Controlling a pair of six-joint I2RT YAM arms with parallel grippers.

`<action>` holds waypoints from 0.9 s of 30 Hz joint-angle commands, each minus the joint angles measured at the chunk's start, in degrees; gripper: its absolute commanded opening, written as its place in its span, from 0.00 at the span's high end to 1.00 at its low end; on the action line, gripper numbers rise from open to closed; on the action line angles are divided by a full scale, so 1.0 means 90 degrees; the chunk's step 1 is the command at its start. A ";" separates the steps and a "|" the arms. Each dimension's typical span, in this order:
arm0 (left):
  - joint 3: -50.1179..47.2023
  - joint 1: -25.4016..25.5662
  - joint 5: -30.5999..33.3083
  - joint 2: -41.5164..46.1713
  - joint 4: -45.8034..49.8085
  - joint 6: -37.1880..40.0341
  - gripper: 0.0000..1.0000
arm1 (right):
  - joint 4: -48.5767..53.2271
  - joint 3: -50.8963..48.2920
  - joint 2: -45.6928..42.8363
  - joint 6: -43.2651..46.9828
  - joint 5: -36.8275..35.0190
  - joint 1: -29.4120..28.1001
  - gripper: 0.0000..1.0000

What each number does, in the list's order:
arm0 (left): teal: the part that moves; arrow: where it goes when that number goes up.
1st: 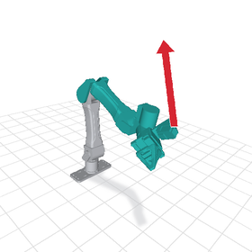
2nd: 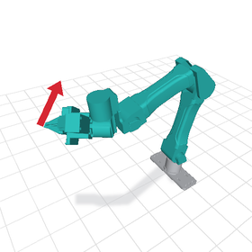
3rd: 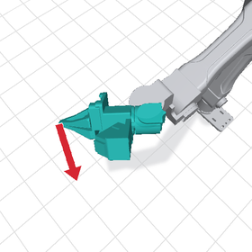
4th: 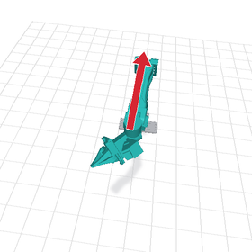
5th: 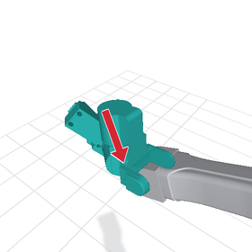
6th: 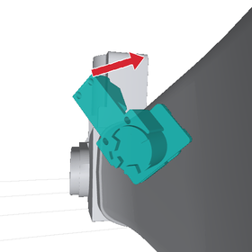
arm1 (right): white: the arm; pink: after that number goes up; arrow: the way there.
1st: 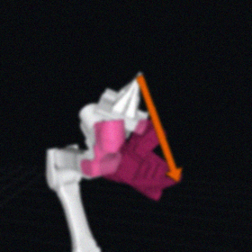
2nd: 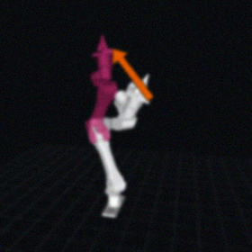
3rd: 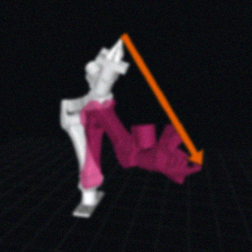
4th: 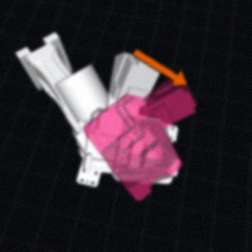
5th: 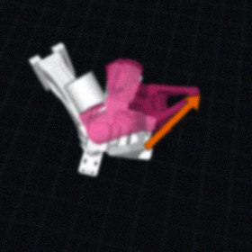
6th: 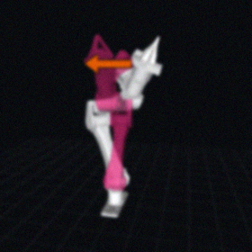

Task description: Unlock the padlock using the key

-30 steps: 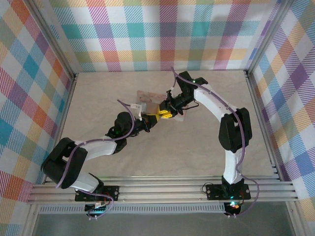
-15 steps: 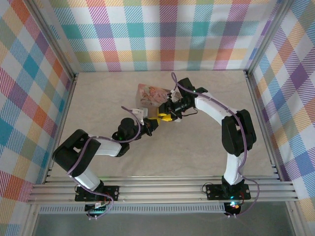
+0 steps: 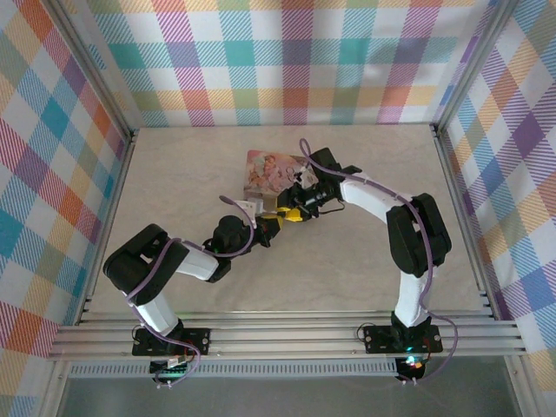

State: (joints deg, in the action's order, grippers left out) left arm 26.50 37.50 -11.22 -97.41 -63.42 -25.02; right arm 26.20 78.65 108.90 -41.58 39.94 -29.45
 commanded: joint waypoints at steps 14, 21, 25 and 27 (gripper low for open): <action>0.0160 0.0218 -0.0237 -0.0310 0.0054 0.0358 1.00 | -0.0132 -0.0202 0.0106 -0.0561 -0.0112 -0.0194 0.53; 0.0235 0.0216 -0.0315 -0.0340 0.0194 0.0374 1.00 | -0.0230 -0.0729 -0.0653 -0.0888 -0.1199 -0.0194 0.48; 0.0297 0.0217 -0.0398 -0.0308 0.0389 0.0363 1.00 | -0.0588 -0.1293 -0.1031 -0.1494 -0.1571 -0.0200 0.47; 0.0310 0.0218 -0.0423 -0.0310 0.0448 0.0351 1.00 | -0.0682 -0.1470 -0.1148 -0.1670 -0.1694 -0.0228 0.47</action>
State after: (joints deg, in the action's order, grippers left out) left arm 27.55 38.79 -13.23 -100.44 -58.15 -22.85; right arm 22.52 67.31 100.38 -52.21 28.23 -31.11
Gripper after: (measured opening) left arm 0.047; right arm 0.528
